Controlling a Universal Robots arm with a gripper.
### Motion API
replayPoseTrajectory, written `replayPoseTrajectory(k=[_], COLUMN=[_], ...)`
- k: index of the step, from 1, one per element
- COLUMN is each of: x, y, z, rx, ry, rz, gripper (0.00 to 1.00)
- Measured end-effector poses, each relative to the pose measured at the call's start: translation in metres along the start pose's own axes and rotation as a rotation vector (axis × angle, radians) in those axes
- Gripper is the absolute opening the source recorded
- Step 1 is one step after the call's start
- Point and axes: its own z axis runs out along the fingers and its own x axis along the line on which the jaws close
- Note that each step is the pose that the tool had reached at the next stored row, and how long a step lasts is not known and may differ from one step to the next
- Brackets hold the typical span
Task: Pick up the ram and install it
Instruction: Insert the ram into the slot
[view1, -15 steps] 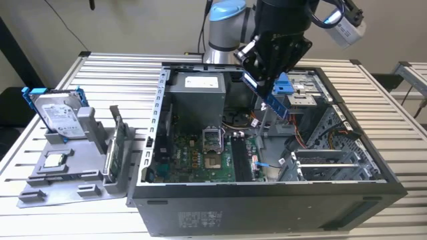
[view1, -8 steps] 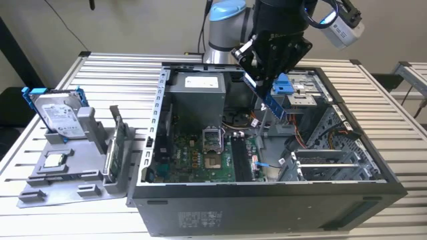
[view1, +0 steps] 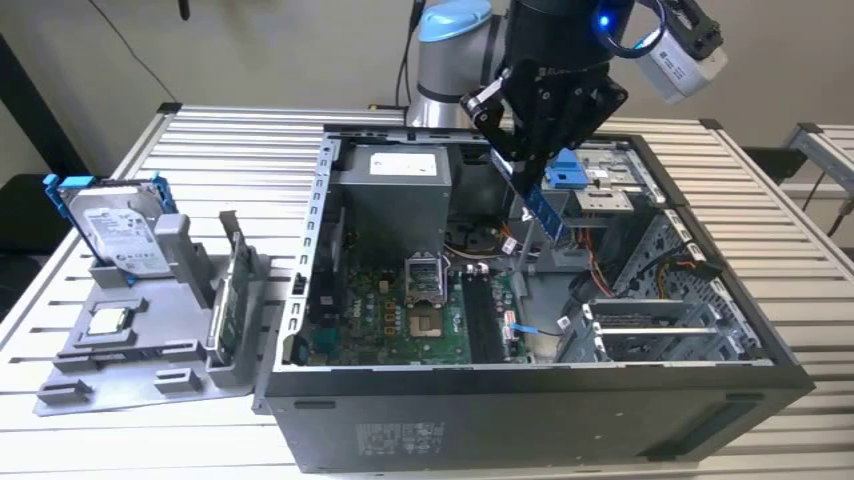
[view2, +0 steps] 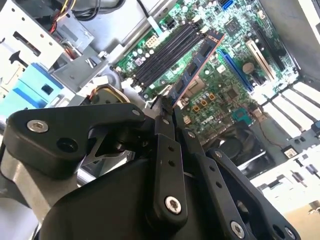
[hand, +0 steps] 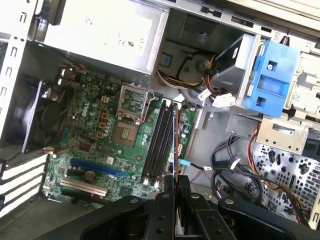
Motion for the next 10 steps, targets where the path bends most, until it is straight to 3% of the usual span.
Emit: replayPoseTrajectory(k=[10], x=[0.0000], y=[0.0000], z=[0.0004], rx=[0.0061], ry=[-0.0019], rz=[0.126], gripper=[0.15])
